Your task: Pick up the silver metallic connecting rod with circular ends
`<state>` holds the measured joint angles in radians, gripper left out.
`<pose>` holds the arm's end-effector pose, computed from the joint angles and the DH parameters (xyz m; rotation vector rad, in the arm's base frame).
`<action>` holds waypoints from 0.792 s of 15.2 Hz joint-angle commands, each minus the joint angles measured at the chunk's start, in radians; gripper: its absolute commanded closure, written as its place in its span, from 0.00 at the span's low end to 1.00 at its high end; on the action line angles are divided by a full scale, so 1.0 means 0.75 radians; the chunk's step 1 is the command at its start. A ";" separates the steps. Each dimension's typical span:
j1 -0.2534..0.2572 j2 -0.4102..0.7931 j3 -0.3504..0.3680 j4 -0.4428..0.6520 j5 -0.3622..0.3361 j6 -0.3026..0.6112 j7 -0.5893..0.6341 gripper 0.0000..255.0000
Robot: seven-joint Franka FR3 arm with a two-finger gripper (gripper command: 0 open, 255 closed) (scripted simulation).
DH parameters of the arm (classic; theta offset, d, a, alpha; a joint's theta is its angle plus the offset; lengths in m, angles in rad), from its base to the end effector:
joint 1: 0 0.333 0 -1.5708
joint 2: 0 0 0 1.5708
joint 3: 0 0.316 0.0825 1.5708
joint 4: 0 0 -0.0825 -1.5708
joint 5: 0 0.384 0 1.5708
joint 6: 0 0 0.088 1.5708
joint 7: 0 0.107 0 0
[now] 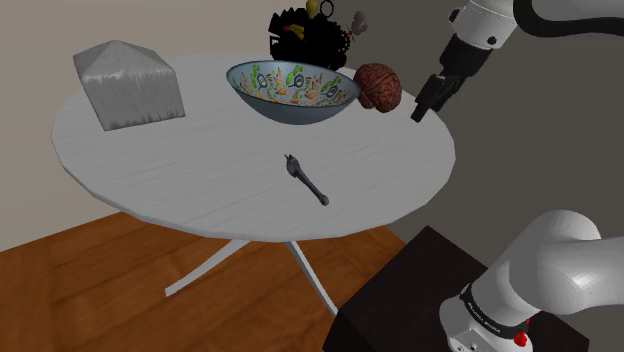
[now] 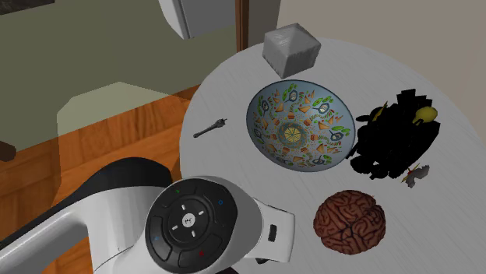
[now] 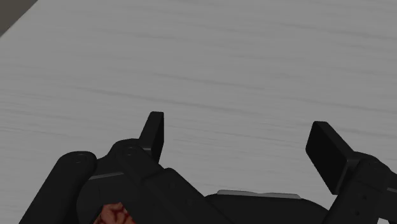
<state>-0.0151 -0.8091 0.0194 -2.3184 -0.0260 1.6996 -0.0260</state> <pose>0.3131 0.0011 0.6283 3.0848 0.0409 0.2934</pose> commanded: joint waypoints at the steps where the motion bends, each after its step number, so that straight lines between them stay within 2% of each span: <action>1: 0.000 0.000 0.000 0.000 0.000 0.000 0.000 0.00; 12: 0.074 0.233 0.319 0.153 0.171 -0.029 0.369 0.00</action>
<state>0.0356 -0.6531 0.2364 -2.2115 0.0910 1.6740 0.2228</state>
